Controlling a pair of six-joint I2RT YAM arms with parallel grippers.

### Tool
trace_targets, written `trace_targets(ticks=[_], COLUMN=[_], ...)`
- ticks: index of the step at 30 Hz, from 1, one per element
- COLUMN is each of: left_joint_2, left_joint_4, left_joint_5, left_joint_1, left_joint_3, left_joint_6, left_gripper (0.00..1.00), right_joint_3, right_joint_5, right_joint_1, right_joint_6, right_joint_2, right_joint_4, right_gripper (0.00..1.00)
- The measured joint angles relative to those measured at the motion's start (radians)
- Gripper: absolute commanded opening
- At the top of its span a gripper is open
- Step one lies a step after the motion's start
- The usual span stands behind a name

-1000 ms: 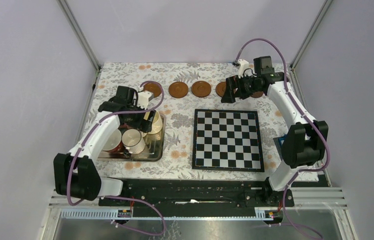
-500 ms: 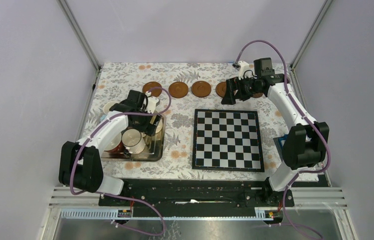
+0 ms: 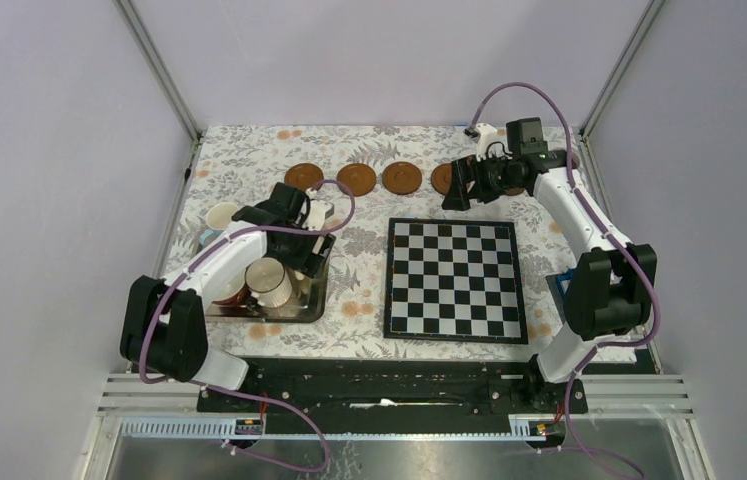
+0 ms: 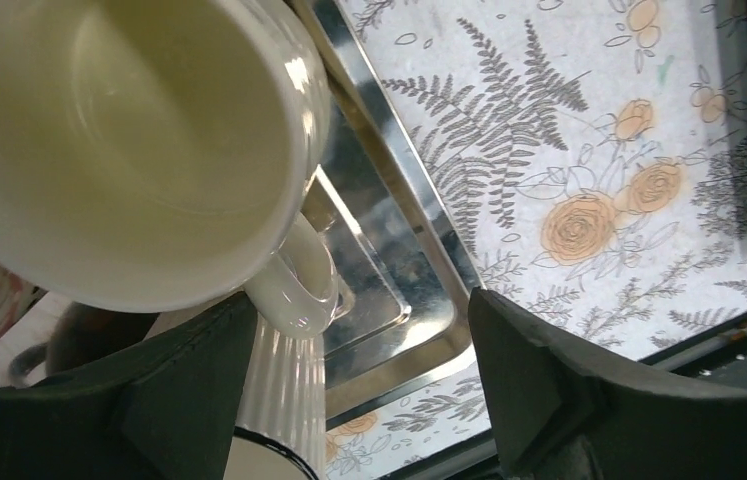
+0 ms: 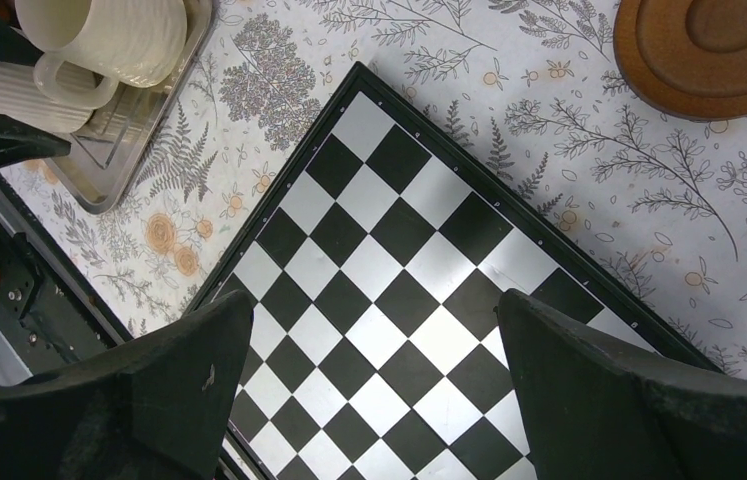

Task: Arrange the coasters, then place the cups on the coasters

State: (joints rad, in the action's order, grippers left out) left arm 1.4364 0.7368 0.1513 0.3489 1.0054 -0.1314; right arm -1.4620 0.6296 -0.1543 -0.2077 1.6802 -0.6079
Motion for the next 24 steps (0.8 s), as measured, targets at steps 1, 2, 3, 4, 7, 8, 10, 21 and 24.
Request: trace_targets(ticks=[1, 2, 3, 4, 7, 8, 10, 21, 24], left_joint_2=[0.006, 0.011, 0.014, 0.016, 0.026, 0.034, 0.064, 0.093, 0.016], left_joint_4=[0.002, 0.003, 0.003, 0.004, 0.003, 0.003, 0.006, -0.009, -0.014], left_joint_5=[0.009, 0.018, 0.03, 0.04, 0.077, 0.087, 0.106, 0.176, 0.189], left_joint_1=[0.001, 0.002, 0.002, 0.002, 0.003, 0.003, 0.004, -0.004, -0.04], left_joint_3=[0.003, 0.008, 0.011, 0.013, 0.024, 0.031, 0.059, 0.158, 0.172], left_joint_6=[0.006, 0.011, 0.017, 0.021, 0.036, 0.04, 0.055, 0.103, 0.128], left_gripper=[0.78, 0.79, 0.79, 0.79, 0.79, 0.8, 0.8, 0.95, 0.99], right_joint_3=[0.003, 0.01, 0.015, 0.019, 0.026, 0.026, 0.026, 0.026, 0.018], right_joint_5=[0.0, -0.001, -0.003, -0.008, -0.015, -0.019, -0.021, -0.077, -0.101], right_joint_1=[-0.001, -0.003, -0.005, -0.009, -0.024, -0.032, -0.046, -0.163, -0.216], right_joint_6=[0.001, 0.003, 0.005, 0.006, 0.016, 0.021, 0.026, 0.072, 0.079], right_joint_2=[0.0, 0.0, 0.0, 0.0, 0.0, 0.0, 0.0, 0.049, 0.075], right_joint_4=[0.003, 0.009, 0.014, 0.017, 0.023, 0.026, 0.033, 0.092, 0.106], right_gripper=[1.0, 0.99, 0.99, 0.99, 1.0, 1.0, 1.0, 0.96, 0.94])
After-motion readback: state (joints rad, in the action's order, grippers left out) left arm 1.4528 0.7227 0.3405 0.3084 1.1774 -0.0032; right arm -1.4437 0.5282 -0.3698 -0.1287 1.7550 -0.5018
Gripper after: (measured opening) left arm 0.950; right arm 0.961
